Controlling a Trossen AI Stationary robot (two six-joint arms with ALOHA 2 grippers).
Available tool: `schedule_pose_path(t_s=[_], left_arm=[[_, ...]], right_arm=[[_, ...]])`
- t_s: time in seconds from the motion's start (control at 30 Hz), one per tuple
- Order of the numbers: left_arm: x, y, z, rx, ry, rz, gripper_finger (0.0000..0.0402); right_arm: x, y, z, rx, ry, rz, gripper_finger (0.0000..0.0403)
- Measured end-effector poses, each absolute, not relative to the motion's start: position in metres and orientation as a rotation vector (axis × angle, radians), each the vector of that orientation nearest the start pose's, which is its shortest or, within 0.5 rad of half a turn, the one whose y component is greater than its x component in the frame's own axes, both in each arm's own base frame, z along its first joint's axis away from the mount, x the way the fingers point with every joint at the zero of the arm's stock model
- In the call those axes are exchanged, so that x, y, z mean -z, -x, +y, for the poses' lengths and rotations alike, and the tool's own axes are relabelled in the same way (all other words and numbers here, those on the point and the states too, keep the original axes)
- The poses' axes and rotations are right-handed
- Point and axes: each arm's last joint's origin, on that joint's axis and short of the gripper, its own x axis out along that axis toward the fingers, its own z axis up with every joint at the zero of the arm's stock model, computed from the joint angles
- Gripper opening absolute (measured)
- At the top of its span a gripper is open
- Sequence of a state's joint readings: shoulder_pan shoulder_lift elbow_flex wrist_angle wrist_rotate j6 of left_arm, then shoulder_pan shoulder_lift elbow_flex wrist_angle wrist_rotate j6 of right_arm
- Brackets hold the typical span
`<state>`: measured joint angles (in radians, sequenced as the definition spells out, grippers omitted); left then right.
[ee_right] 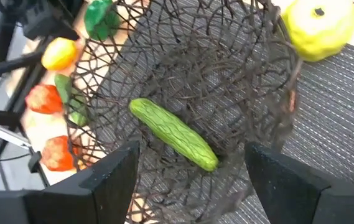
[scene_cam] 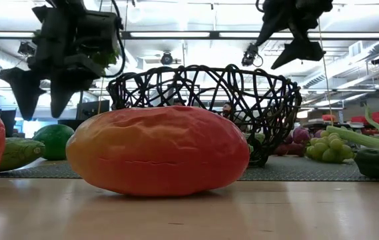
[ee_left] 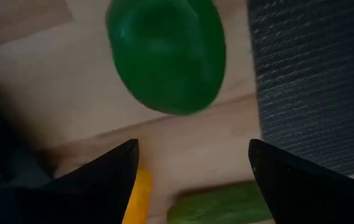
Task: Build produce basket
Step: Put the lime into the black basket
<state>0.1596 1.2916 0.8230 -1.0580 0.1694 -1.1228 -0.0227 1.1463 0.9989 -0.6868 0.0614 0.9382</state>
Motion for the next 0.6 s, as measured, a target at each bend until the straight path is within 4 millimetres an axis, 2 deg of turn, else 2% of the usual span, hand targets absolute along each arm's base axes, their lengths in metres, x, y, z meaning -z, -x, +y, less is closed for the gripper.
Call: schedule_pose_path(t_s=[0.17, 0.27, 0.6], left_arm=[[-0.207, -0.193, 0.029, -0.94, 1.095, 1.299, 0.0311], [-0.205, -0.193, 0.032, -0.937, 1.078, 1.287, 0.0311], [-0.175, -0.186, 0.047, -0.95, 1.177, 1.221, 0.0311]], right_arm=[[-0.296, -0.225, -0.007, 0.459, -0.853, 0.741, 0.0295], [-0.297, -0.225, -0.008, 0.46, -0.855, 0.738, 0.0295], [-0.296, -0.224, -0.01, 0.482, -0.887, 0.748, 0.0295]])
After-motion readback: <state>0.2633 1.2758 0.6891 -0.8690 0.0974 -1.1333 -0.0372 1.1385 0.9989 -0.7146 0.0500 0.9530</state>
